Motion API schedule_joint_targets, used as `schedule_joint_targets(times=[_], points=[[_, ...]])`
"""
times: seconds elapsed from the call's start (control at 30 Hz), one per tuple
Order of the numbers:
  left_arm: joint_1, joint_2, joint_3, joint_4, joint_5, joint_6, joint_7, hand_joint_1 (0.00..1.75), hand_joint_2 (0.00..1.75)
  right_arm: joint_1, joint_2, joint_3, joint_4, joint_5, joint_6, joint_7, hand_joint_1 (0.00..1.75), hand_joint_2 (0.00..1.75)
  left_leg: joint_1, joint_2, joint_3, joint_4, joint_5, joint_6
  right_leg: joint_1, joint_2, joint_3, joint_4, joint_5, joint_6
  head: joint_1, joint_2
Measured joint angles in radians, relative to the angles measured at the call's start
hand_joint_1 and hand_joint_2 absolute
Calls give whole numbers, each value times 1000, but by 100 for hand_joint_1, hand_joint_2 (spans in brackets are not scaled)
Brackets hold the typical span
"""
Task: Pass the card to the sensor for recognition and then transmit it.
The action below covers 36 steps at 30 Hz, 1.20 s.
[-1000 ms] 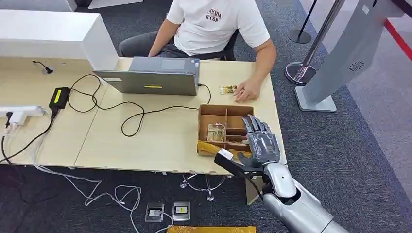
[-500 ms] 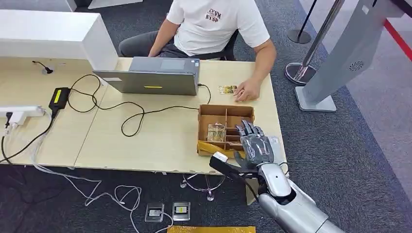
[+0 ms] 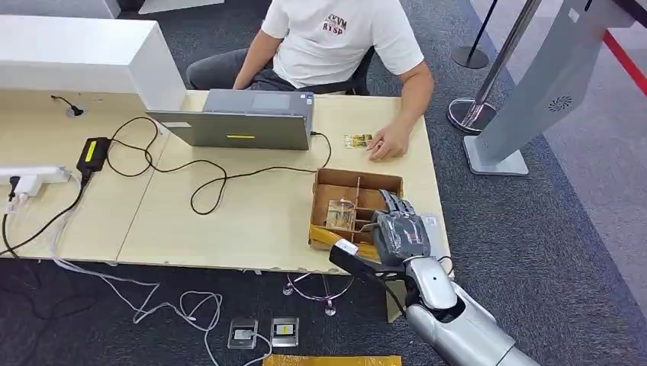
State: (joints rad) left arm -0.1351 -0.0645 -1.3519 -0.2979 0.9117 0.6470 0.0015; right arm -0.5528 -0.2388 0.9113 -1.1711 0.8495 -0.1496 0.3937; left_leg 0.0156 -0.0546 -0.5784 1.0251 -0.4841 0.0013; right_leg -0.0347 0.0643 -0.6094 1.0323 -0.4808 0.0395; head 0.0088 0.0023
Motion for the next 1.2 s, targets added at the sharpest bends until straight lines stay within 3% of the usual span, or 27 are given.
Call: schedule_joint_targets(times=[0.33, 0.6, 0.8, 1.0, 1.2], points=[[0, 0, 0, 0, -1, 0, 0, 0, 0, 4, 0, -4, 0, 2, -1, 5, 175, 175, 0, 0, 0, 0, 0, 0, 0, 0, 0, 0, 0, 0, 0, 0], [0, 0, 0, 0, -5, 0, 0, 0, 0, 26, 0, -27, -1, 31, -51, 2, 175, 175, 0, 0, 0, 0, 0, 0, 0, 0, 0, 0, 0, 0, 0, 0], [0, -1, -3, 0, -23, 4, -3, 0, 0, 23, -4, -71, -23, 92, -170, 7, 175, 175, 0, 0, 0, 0, 0, 0, 0, 0, 0, 0, 0, 0, -1, 0], [0, -2, -8, 0, -29, 10, -5, 0, 0, -24, -22, -132, -69, 111, -206, 17, 175, 175, 0, 0, 0, 0, 0, 0, 0, 0, 0, 0, 0, 0, 0, 0], [0, -1, -10, 0, -39, -2, -7, 0, 0, -110, -32, -184, -93, 102, -299, 27, 175, 175, 0, 1, 0, 0, 0, 0, 0, 1, 0, 0, 0, 0, 0, 0]])
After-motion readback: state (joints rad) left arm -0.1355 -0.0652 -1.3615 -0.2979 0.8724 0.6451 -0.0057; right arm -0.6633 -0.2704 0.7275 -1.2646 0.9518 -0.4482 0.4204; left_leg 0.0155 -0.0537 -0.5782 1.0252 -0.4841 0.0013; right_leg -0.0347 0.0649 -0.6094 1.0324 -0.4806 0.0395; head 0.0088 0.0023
